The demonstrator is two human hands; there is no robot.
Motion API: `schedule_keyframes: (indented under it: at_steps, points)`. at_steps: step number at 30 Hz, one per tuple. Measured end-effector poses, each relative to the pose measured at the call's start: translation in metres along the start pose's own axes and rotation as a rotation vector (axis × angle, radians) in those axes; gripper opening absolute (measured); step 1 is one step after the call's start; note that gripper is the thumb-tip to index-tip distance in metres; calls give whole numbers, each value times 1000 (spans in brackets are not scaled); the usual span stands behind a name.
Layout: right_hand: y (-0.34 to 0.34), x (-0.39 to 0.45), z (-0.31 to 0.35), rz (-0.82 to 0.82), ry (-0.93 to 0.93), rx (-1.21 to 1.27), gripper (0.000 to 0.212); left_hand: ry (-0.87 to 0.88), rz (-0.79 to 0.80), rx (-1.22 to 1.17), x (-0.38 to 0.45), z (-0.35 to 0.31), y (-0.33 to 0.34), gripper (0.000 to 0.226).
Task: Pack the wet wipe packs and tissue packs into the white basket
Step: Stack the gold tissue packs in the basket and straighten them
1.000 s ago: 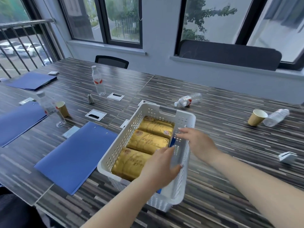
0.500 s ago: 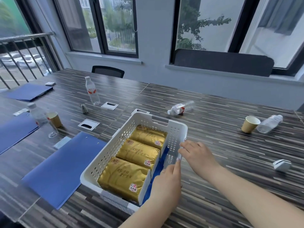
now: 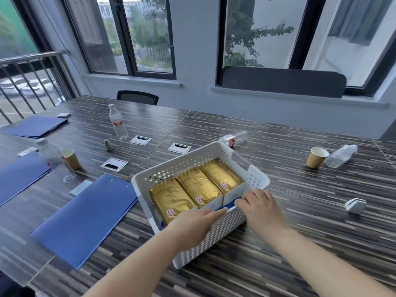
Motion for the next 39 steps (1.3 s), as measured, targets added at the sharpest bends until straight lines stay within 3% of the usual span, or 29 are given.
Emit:
schedule_keyframes:
  at_steps: [5, 12, 17, 19, 22, 29, 39]
  points:
    - [-4, -12, 2, 98, 54, -37, 29, 127, -3, 177, 1, 18, 3, 72]
    - [-9, -10, 14, 159, 136, 14, 17, 28, -244, 312, -5, 50, -2, 17]
    - [-11, -8, 24, 164, 114, 116, 24, -229, -348, 178, -9, 76, -12, 28]
    - [-12, -9, 21, 222, 125, 188, 15, -233, -270, 187, -6, 81, -9, 30]
    - [-3, -12, 15, 313, 121, 242, 25, -216, -191, 206, 4, 92, -7, 32]
    - [17, -3, 16, 329, 173, 232, 20, -153, -107, 151, 29, 111, -7, 30]
    - [33, 21, 7, 356, 202, 235, 21, -168, -120, 125, 54, 131, -11, 32]
Point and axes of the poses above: each hand's wrist, its own x-axis towards the middle knuckle, its own y-axis out of the palm, z = x × y, the point moved 8 cm from there along x, towards the middle knuckle, and after that the axes turned 10 degrees about -z, right-handed, at the moved point
